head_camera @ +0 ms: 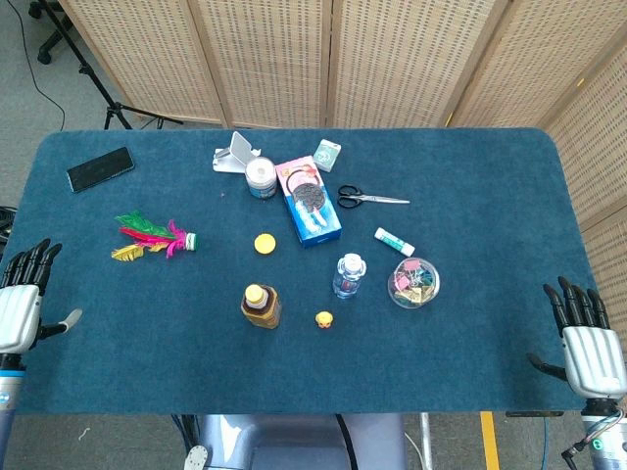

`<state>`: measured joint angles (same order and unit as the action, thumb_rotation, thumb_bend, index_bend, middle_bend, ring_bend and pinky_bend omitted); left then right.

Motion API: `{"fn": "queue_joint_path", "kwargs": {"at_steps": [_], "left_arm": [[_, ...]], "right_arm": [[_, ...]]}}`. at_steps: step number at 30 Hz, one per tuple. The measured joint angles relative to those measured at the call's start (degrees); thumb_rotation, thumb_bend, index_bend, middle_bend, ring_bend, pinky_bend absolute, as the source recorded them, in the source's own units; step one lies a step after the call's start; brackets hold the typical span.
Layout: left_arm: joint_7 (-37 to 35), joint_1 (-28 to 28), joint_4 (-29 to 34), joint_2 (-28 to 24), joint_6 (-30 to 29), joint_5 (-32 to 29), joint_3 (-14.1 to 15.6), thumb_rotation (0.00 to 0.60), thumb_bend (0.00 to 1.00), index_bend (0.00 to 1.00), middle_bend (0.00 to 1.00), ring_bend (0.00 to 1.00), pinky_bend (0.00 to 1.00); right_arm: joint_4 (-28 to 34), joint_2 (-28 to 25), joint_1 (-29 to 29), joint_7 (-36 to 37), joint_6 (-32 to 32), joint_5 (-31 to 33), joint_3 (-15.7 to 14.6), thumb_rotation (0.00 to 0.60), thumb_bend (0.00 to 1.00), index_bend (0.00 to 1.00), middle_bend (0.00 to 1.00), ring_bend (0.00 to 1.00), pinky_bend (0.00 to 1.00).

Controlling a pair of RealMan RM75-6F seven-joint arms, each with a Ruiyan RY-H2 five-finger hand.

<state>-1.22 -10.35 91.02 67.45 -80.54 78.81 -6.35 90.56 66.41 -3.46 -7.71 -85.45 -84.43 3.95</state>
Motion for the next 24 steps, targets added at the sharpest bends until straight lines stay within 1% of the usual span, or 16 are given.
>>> {"fn": "queue_joint_path", "kwargs": {"at_steps": [18, 24], "left_arm": [[-0.1, -0.12, -0.3, 0.05, 0.7, 0.0, 0.14, 0.6, 0.2, 0.01, 0.0, 0.0, 0.0], [0.12, -0.19, 0.01, -0.13, 1.04, -0.26, 0.1, 0.6, 0.2, 0.03, 0.0, 0.0, 0.0]], "right_arm": [[0.4, -0.29, 0.17, 0.24, -0.36, 0.04, 0.19, 0.6, 0.0, 0.0, 0.0, 0.0, 0.0], [0.27, -0.22, 0.24, 0.2, -0.45, -0.38, -0.03, 0.6, 0.0, 0.0, 0.0, 0.0, 0.0]]}}
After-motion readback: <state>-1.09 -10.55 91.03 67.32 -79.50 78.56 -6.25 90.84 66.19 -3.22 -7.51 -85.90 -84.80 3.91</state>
